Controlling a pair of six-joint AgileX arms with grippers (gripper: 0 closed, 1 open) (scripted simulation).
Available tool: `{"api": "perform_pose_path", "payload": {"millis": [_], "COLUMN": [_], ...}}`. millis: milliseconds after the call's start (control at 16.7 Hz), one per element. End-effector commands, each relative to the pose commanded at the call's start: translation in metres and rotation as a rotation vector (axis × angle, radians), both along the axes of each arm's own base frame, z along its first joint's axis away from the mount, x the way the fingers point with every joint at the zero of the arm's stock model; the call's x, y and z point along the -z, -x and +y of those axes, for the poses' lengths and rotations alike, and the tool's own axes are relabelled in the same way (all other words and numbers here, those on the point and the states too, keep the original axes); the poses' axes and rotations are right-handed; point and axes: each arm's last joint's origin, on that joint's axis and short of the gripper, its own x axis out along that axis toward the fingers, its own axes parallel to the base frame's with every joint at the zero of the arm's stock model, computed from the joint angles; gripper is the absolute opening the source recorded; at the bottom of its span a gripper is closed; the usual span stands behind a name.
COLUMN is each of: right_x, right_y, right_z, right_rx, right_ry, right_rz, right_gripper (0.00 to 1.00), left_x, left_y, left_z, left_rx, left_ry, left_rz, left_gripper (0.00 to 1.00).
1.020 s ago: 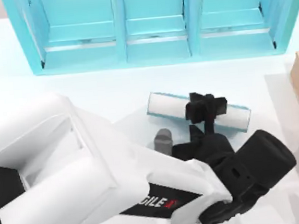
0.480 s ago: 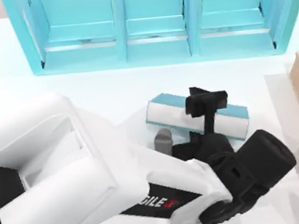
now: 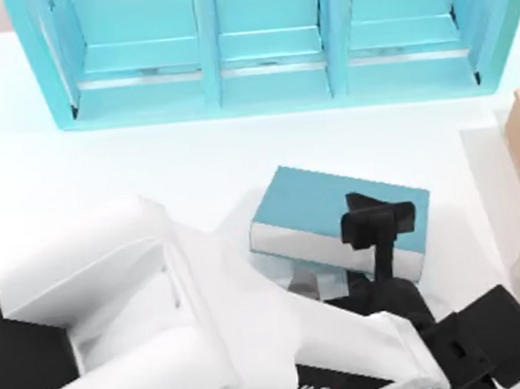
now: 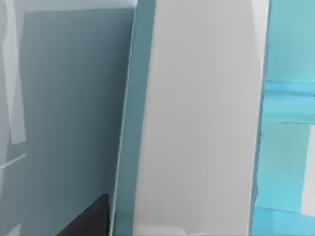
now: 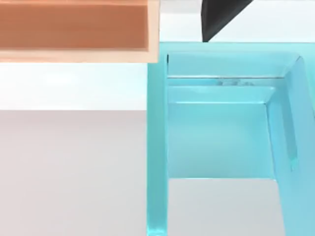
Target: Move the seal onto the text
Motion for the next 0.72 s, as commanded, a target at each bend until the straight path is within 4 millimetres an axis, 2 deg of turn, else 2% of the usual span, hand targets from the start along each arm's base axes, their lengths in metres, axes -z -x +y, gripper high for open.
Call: {"api": "perform_pose_path", "payload": {"millis": [300, 540, 720], "right_x": [0.000, 0.000, 0.000], "right_y": [0.000, 0.000, 0.000], "right_z": [0.000, 0.000, 0.000], "right_rx": [0.000, 0.000, 0.000], "right_ry": [0.000, 0.000, 0.000], "right_rz": [0.000, 0.000, 0.000], "right_gripper": [1.00, 1.00, 1.00], "left_x": [0.004, -0.007, -0.017], "left_y": [0.050, 0.085, 0.102], "left_z": [0.003, 0.010, 0.014], "left_rx": [-0.011, -0.010, -0.001], "left_ry": [-0.031, -0.041, -0.025], "left_rz": [0.020, 0.001, -0.020], "left_gripper": [1.00, 1.00, 1.00]}}
